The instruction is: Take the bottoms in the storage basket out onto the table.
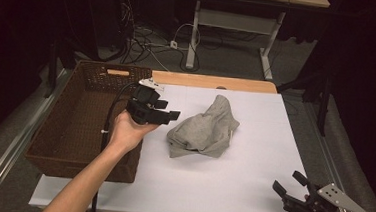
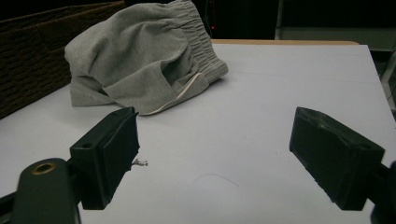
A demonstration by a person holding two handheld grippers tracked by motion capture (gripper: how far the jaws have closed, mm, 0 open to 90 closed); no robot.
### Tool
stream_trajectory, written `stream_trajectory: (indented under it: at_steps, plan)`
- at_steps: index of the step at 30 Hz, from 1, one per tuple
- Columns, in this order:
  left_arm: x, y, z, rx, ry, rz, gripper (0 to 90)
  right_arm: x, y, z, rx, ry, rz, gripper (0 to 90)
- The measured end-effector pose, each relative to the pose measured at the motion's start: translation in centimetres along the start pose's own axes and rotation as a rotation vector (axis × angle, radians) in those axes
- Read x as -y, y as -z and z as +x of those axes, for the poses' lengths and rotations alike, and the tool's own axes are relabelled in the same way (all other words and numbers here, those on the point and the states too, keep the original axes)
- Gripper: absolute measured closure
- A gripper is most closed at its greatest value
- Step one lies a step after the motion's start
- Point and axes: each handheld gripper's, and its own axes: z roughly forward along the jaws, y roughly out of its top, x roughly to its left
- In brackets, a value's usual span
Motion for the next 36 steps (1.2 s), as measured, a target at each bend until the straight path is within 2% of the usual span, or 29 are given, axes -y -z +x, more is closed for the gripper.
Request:
stream_trajectory:
  at_steps: [22, 29, 36]
  plan:
    - [1.4, 1.9, 0.4, -0.018, 0.001, -0.030, 39.2, 0.0, 0.0, 0.0, 0.001, -0.002, 0.000, 16.3]
    - [2.0, 2.5, 0.7, -0.043, -0.002, -0.030, 39.2, 0.0, 0.0, 0.0, 0.002, -0.001, 0.001, 16.3]
    - [2.6, 3.0, 1.0, -0.046, 0.011, -0.039, 39.2, 0.0, 0.0, 0.0, 0.002, -0.002, 0.002, 16.3]
